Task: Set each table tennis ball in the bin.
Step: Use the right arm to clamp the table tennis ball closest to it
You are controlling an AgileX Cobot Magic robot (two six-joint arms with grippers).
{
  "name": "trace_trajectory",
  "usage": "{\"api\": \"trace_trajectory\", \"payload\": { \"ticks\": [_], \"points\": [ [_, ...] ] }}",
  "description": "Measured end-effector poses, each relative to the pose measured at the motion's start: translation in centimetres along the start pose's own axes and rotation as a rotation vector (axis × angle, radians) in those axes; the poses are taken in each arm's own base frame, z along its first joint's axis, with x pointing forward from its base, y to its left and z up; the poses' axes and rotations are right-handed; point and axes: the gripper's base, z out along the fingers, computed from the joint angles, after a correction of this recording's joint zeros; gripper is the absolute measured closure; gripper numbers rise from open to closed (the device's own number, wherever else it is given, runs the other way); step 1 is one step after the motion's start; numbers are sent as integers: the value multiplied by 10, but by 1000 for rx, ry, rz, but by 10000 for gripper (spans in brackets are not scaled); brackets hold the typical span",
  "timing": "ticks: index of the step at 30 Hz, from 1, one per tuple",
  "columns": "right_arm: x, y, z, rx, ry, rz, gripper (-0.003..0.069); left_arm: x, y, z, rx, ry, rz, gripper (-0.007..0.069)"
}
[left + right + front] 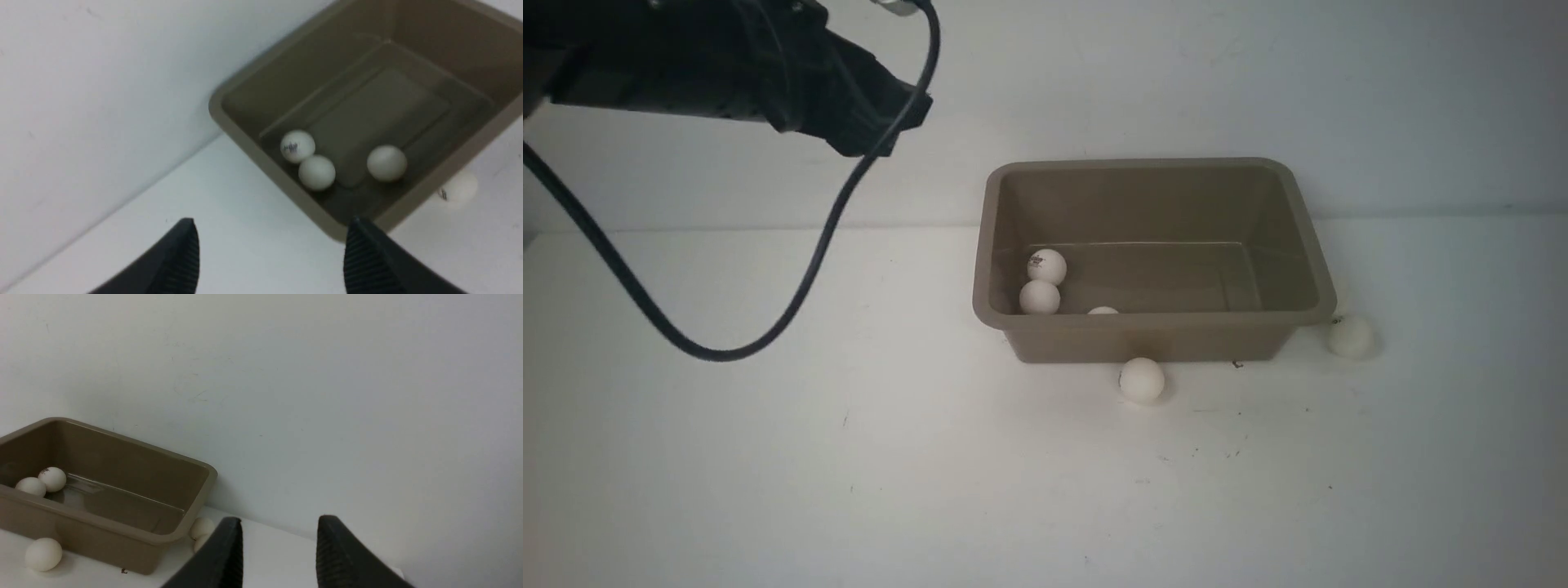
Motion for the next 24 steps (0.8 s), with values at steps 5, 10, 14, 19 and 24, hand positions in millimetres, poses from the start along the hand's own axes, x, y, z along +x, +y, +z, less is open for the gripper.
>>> {"api": "trace_trajectory", "payload": {
  "ticks": [5,10,14,19,24],
  "points": [
    [-1,0,0,-1,-10,8,416,19,1,-3,-22,200,-112,198],
    [1,4,4,-56,24,58,416,23,-1,-8,-25,233,-144,198],
    [4,10,19,-134,119,56,416,15,-5,-28,-43,184,-129,198],
    [8,15,45,-225,221,103,416,6,-12,-56,-63,123,-111,198],
    [13,24,78,-346,303,119,416,4,-17,-64,-39,108,-127,198]
  ]
}}
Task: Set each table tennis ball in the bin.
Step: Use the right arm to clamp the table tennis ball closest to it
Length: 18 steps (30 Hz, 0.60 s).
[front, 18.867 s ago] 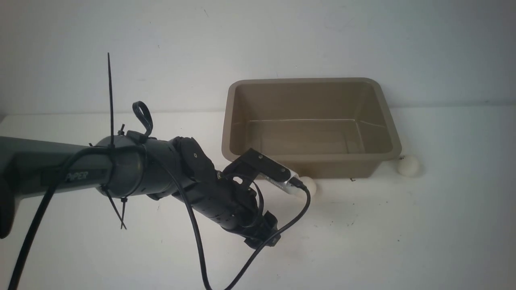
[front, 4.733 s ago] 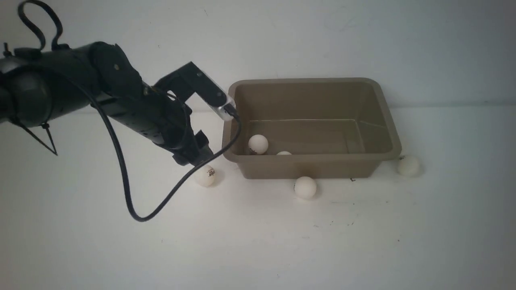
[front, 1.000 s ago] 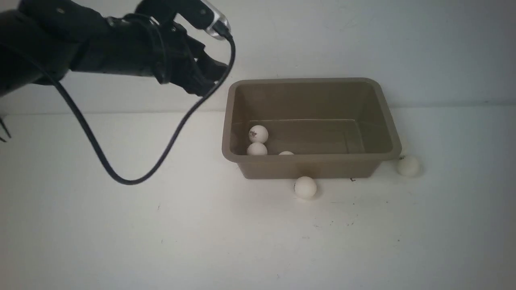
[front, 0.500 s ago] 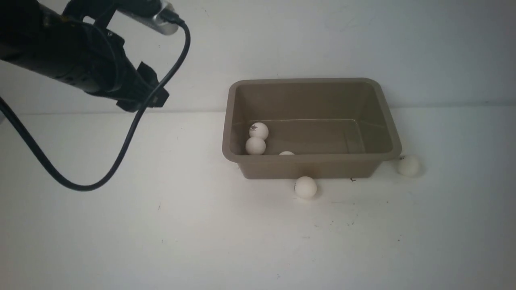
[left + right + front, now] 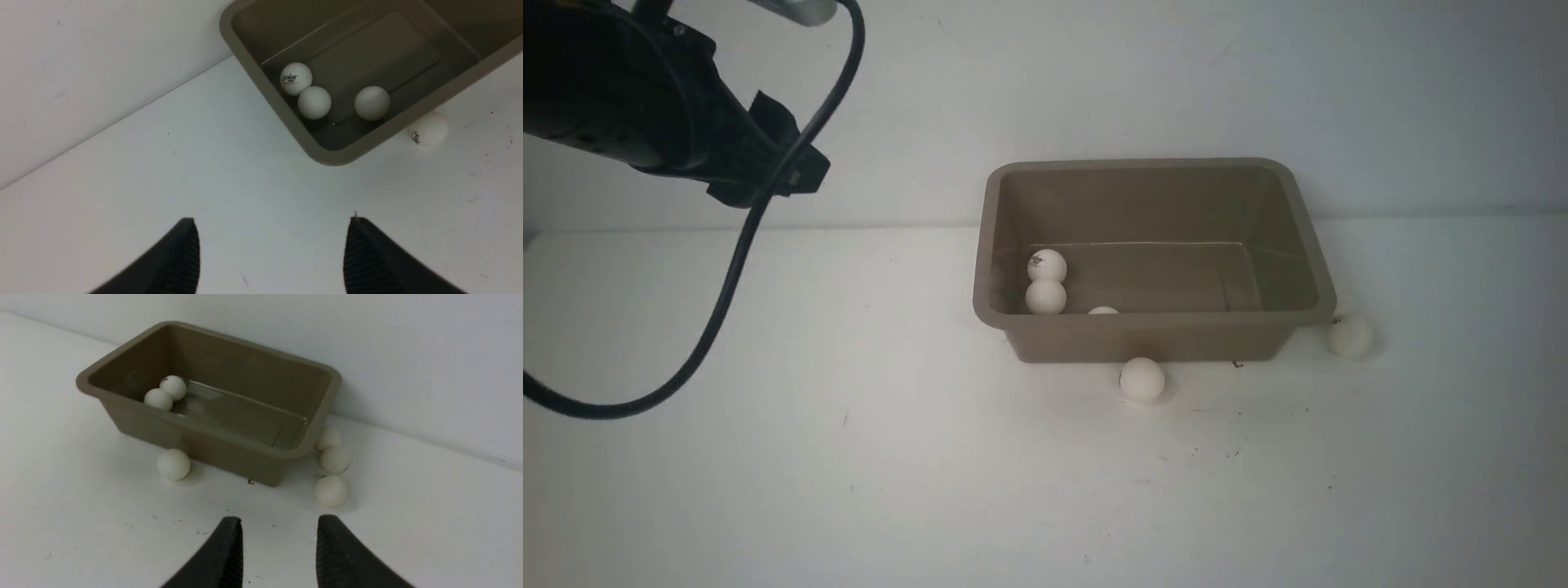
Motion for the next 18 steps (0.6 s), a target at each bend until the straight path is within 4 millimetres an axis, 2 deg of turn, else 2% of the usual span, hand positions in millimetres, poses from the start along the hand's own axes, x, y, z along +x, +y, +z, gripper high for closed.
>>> {"api": "trace_trajectory", "payload": {
  "ticks": [5,10,14,18],
  "points": [
    [0,-1,32,-120,75,37,416,-1,-6,-2,56,-15,-25,200],
    [8,-2,63,-224,177,30,416,-2,-6,-2,63,-19,1,244],
    [13,-5,77,-250,229,17,416,-1,-5,4,68,-5,3,278],
    [0,-9,86,-280,238,12,416,0,-4,13,94,9,-19,283]
  ]
}}
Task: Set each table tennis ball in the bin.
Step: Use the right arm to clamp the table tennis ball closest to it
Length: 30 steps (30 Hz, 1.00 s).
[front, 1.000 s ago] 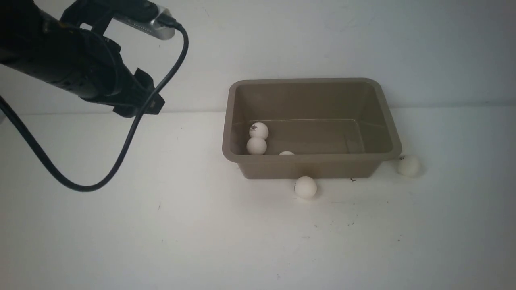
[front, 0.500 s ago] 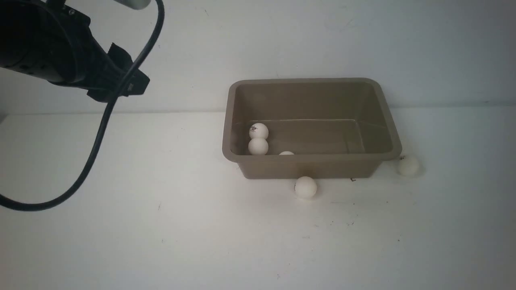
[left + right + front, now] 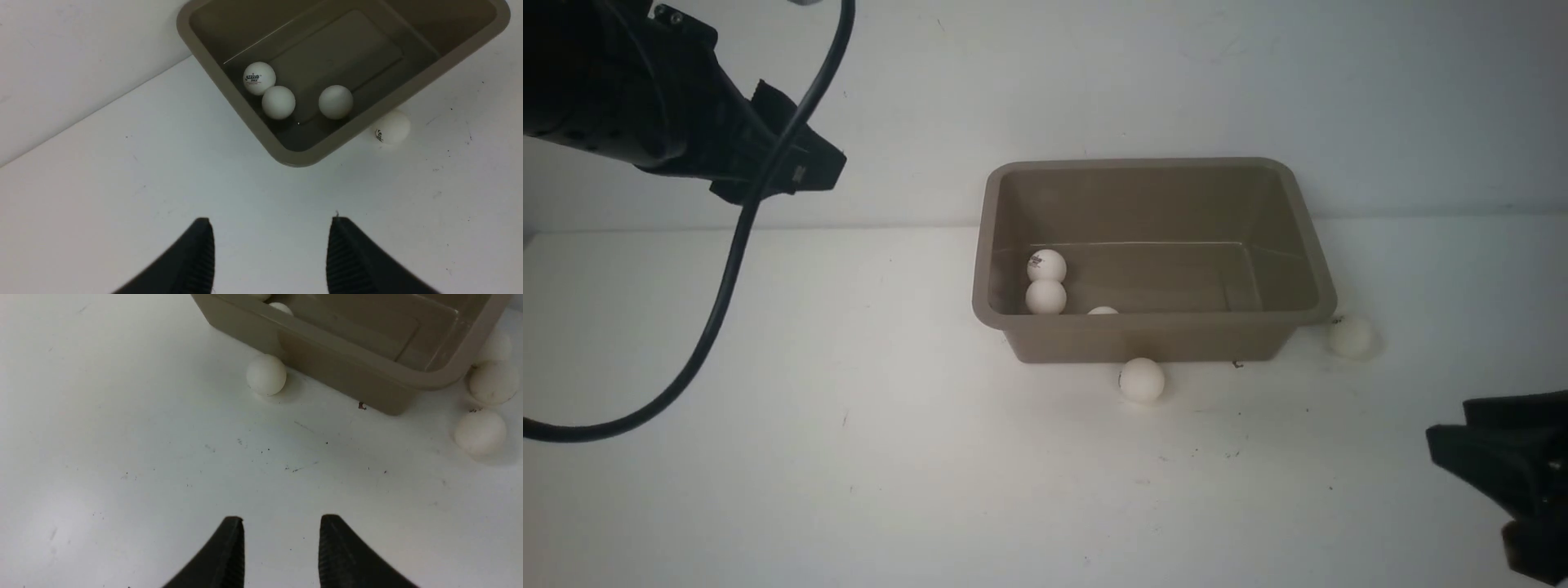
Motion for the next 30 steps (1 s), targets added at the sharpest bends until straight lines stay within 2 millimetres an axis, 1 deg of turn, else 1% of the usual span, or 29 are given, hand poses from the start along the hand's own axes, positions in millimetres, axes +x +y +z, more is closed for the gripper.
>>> {"api": "trace_trajectory", "payload": {
  "ticks": [3,5,8,10,13,16,21,24,27,30],
  "points": [
    [-15,-3,-3,-3,-29,-13,416,-1,-1,1,15,-7,-11,283],
    [-30,-5,-5,-30,-46,-15,416,-1,-1,1,15,-7,-11,283],
    [-39,-7,0,-75,-38,-5,391,-1,-1,1,17,-6,-11,283],
    [-38,-10,5,-86,-22,-6,346,0,-2,1,22,1,-12,283],
    [-33,-15,19,-115,25,5,250,0,-2,1,27,6,-13,283],
    [-30,-18,30,-146,52,26,209,0,-2,1,27,6,-13,283],
    [-31,-12,50,-230,65,-32,198,0,-2,1,27,6,-13,283],
    [-30,-9,60,-258,81,-39,198,0,-2,1,28,6,-13,283],
    [-30,-11,62,-226,86,-28,198,1,-2,1,30,9,-13,283],
    [-29,-18,64,-151,95,-25,198,1,-3,1,31,10,-13,283]
  ]
}}
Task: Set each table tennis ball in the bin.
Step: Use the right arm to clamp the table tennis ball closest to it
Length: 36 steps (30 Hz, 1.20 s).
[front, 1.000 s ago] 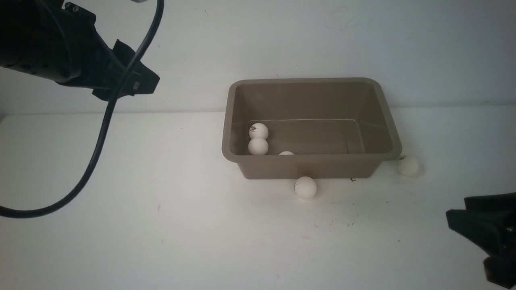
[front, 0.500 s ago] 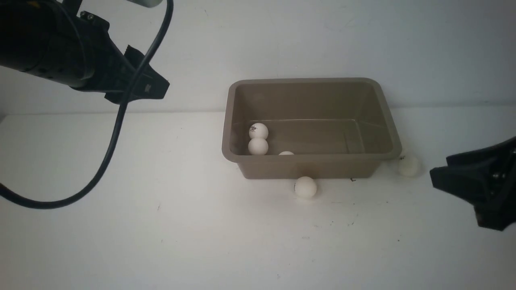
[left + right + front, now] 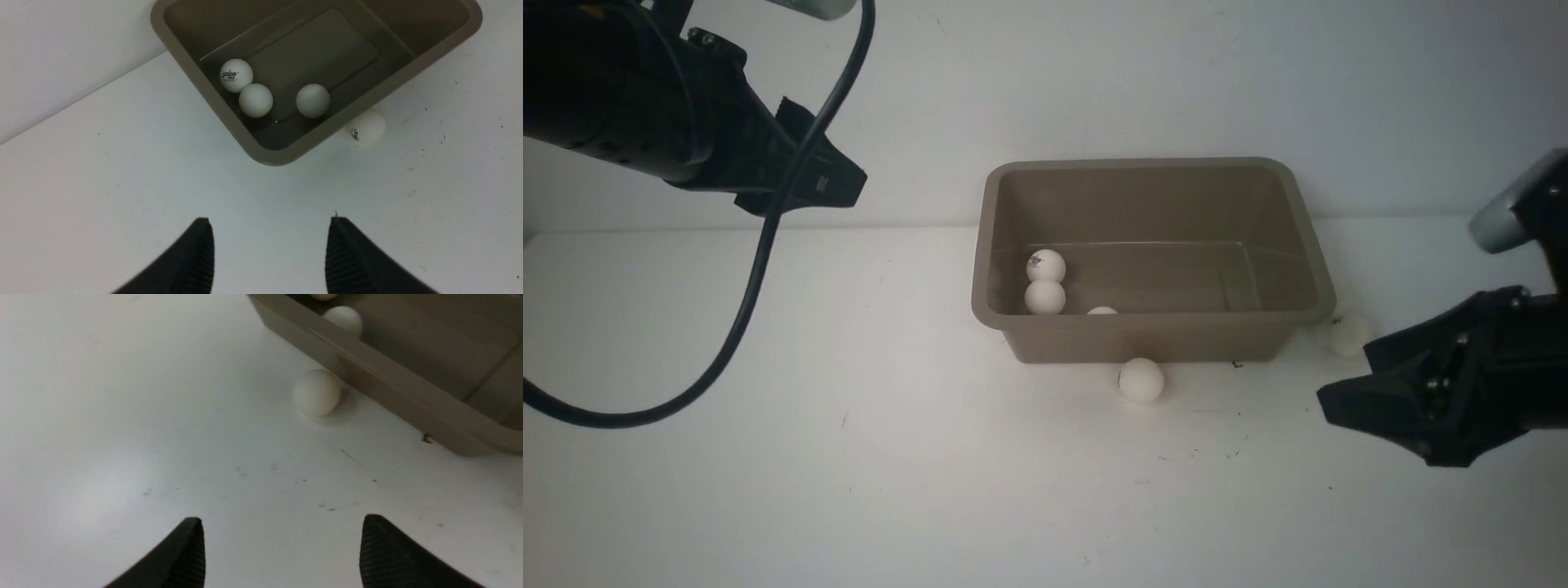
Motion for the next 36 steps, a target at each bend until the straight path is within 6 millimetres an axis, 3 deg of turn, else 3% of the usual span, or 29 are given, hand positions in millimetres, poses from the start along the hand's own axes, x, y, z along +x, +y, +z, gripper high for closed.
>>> {"api": "trace_trajectory", "payload": {
  "ticks": [10,18,25,36],
  "points": [
    [4,-20,-3,217,46,118,198,0,0,0,2,2,0,283],
    [-19,-33,-13,294,71,173,198,0,0,0,3,3,0,283],
    [-16,-53,9,309,238,215,214,1,-1,0,11,12,-2,283],
    [-30,-83,42,318,282,222,227,1,-1,0,13,15,-2,283]
  ]
}}
